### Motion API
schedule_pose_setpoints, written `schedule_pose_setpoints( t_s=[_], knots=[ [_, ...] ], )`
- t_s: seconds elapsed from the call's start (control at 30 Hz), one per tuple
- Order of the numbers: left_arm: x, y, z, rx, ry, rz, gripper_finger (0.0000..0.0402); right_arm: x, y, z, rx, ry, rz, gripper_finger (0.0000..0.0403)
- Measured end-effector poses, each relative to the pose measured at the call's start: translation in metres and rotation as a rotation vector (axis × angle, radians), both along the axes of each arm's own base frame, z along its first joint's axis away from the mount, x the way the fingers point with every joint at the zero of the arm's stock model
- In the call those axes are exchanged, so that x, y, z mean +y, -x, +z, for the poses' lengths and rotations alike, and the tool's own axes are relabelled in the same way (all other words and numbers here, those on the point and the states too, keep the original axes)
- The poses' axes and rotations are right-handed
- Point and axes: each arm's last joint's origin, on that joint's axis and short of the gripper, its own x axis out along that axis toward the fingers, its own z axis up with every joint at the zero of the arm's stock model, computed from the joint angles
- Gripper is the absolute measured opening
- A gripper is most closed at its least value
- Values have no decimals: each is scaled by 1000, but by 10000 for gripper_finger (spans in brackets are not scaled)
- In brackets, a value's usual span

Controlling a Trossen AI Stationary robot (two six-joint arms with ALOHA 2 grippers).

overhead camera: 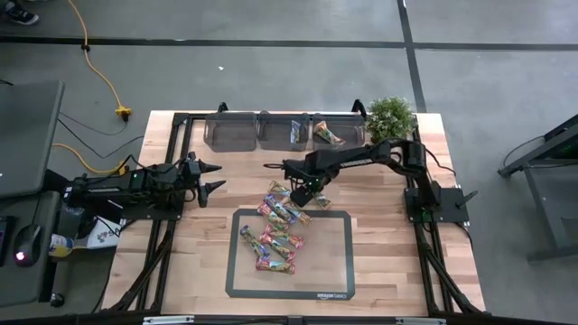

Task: Pick and place Granola Bars by type
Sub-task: Put the yellow granola bar into the right black bin

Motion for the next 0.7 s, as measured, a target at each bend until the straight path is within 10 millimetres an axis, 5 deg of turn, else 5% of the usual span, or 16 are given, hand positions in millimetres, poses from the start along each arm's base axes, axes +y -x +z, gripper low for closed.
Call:
schedule_pose_setpoints(
  t_s=[0.7],
  knots=[
    [0,0,0,0,0,0,243,-8,2,-7,-17,-64,-7,183]
  ],
)
